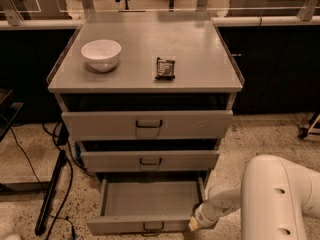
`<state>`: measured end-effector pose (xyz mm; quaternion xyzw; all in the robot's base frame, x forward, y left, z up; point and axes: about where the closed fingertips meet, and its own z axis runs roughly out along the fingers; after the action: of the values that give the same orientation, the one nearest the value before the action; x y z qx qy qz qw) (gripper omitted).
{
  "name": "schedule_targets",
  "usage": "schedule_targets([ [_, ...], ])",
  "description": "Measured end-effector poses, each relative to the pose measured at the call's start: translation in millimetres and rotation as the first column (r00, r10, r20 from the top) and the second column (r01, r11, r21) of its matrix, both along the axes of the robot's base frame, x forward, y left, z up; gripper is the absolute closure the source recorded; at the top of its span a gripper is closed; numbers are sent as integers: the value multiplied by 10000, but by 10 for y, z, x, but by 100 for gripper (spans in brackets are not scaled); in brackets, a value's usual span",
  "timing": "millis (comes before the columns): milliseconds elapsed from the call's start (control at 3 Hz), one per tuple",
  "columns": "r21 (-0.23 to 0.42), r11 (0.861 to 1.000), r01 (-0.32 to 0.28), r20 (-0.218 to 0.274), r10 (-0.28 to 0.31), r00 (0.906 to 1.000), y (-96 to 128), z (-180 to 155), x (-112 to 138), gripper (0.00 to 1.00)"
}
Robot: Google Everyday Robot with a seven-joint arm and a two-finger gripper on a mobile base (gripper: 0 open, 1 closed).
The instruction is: Close bottom drawer
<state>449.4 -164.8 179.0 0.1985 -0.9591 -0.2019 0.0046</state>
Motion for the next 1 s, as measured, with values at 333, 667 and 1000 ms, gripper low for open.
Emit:
schedule_targets([
  [333,-129,9984,557,477,-551,9973,-82,14,214,100],
  [667,-374,9931,1107,835,-1073,9907,-143,78,365,100],
  [1000,-371,9926,1160,862,-1124,9899,-143,75,375,100],
])
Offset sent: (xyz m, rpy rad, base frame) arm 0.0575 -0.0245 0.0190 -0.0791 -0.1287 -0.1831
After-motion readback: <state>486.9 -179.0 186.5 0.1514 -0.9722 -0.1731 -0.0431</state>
